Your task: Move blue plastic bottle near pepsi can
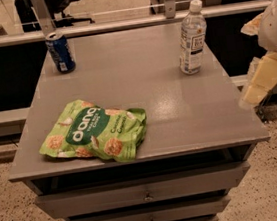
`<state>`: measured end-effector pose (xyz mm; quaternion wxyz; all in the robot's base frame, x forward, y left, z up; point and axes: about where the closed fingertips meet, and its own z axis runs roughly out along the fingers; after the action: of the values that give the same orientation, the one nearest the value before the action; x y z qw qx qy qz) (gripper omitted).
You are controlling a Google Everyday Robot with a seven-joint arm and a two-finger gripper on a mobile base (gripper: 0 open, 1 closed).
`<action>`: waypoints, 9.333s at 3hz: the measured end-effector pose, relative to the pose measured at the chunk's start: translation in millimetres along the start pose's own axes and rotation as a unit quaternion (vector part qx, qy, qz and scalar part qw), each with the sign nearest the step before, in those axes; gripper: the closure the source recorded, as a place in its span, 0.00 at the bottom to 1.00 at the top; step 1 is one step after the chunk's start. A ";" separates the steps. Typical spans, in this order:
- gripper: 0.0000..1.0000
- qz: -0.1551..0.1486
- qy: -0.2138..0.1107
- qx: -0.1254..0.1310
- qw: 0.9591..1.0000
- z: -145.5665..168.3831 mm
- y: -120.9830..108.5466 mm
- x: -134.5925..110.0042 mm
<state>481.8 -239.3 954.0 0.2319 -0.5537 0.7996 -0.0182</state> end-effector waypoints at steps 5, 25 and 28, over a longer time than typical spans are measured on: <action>0.00 0.233 -0.305 0.097 0.918 115.6 -162.1 -45.9; 0.00 0.097 -0.495 -0.085 0.859 257.6 -100.6 -397.8; 0.00 0.100 -0.430 0.037 0.896 167.9 -176.3 -261.5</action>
Offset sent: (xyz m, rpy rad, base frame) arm 0.1702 -0.0129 -0.0290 0.4886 -0.2511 -0.2401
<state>775.1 -35.4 946.4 0.5742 -0.4158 0.6716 0.2156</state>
